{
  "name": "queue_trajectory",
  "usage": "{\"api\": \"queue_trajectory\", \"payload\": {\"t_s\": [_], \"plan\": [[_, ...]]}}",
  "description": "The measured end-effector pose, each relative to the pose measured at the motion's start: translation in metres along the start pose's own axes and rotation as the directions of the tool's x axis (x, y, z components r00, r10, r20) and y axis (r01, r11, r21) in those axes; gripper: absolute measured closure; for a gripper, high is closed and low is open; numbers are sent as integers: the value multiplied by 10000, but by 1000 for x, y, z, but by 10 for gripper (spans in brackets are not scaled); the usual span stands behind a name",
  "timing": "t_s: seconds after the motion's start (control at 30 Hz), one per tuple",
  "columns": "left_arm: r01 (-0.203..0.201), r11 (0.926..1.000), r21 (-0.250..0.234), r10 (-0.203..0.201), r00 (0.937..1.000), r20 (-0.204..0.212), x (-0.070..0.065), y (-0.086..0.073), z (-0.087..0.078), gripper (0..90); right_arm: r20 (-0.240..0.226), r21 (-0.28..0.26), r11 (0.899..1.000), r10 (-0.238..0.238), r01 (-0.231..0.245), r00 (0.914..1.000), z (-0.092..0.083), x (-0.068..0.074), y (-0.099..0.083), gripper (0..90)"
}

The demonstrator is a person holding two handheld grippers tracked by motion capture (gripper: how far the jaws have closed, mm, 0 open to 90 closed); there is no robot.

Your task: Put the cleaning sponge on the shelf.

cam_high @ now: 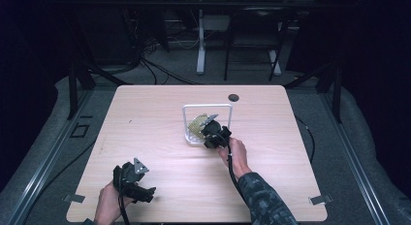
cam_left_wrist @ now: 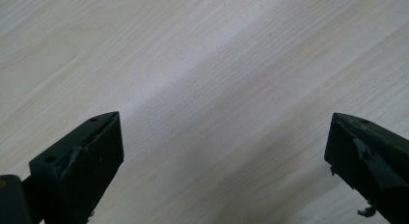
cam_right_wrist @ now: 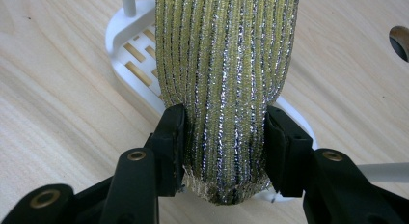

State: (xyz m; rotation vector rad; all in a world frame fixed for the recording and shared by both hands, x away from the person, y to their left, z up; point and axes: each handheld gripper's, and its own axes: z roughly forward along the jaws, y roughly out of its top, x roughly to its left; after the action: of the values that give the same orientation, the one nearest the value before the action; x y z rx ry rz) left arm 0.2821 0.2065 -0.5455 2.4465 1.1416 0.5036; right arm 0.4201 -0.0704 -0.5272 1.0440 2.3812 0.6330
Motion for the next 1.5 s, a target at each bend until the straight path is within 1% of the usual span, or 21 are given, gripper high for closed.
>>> {"api": "queue_trajectory", "payload": {"t_s": [0.07, 0.13, 0.23, 0.3, 0.4, 0.5, 0.67, 0.77, 0.83, 0.87, 1.0, 1.2, 1.23, 1.3, 1.5], "plan": [[-51, 10000, -15, 51, 10000, -8, 0, 0, 0, 1, 60, 53, 10000, -5, 5, 10000, 2, -1, 0, 539], [-99, 10000, -1, 99, 10000, -8, 0, 0, -1, 1, 46, 101, 9999, 86, -86, 10000, 4, -1, -1, 532], [-83, 10000, 4, 83, 10000, -4, 0, 0, -1, 1, 40, 147, 9998, 156, -157, 9999, 6, -1, -1, 517], [-55, 10000, 1, 55, 10000, -3, 0, 0, -1, 1, 101, 182, 9998, 92, -93, 9999, 7, 1, -1, 506], [-95, 10000, -4, 95, 10000, -2, 0, 0, -1, 1, 122, 103, 9999, 8, -9, 9999, 8, 2, 0, 494], [-78, 10000, 4, 78, 10000, 11, -1, 0, 0, 1, 60, 72, 9999, 126, -127, 9999, 10, 4, -1, 480], [-102, 9999, 5, 102, 9999, 17, -1, 0, 0, 1, 196, 105, 9999, 74, -76, 9998, 11, 4, 0, 427], [-102, 9999, -3, 102, 9999, 31, -1, 0, -1, 1, 264, 70, 9998, 197, -198, 9995, 11, 4, 0, 382], [-96, 10000, -1, 96, 9999, 36, -1, 0, -1, 1, 286, 81, 9998, 184, -186, 9994, 11, 3, 0, 355], [-94, 10000, -2, 94, 10000, 13, -1, 1, -1, 1, 320, 69, 9998, 190, -192, 9993, 10, 3, 0, 370], [-87, 10000, -13, 87, 10000, 31, -1, 0, -1, 1, 449, 8, 10000, 91, -91, 9989, 10, 5, 0, 333], [-97, 9999, -28, 97, 10000, 20, -1, 0, -1, 1, 327, -88, 9998, 154, -151, 9993, 7, 5, 1, 320], [-74, 10000, -50, 74, 10000, 21, -1, 0, -1, 1, 293, -188, 9997, 163, -157, 9994, 7, 5, 1, 317], [-66, 10000, -56, 66, 10000, 23, -1, 0, -1, 1, 239, -202, 9996, 212, -207, 9995, 4, 5, 1, 304], [-111, 9999, -59, 111, 9999, 31, -1, 1, -1, 0, -17, -533, 9985, 130, -131, 9999, -9, 8, 1, 261]]}}
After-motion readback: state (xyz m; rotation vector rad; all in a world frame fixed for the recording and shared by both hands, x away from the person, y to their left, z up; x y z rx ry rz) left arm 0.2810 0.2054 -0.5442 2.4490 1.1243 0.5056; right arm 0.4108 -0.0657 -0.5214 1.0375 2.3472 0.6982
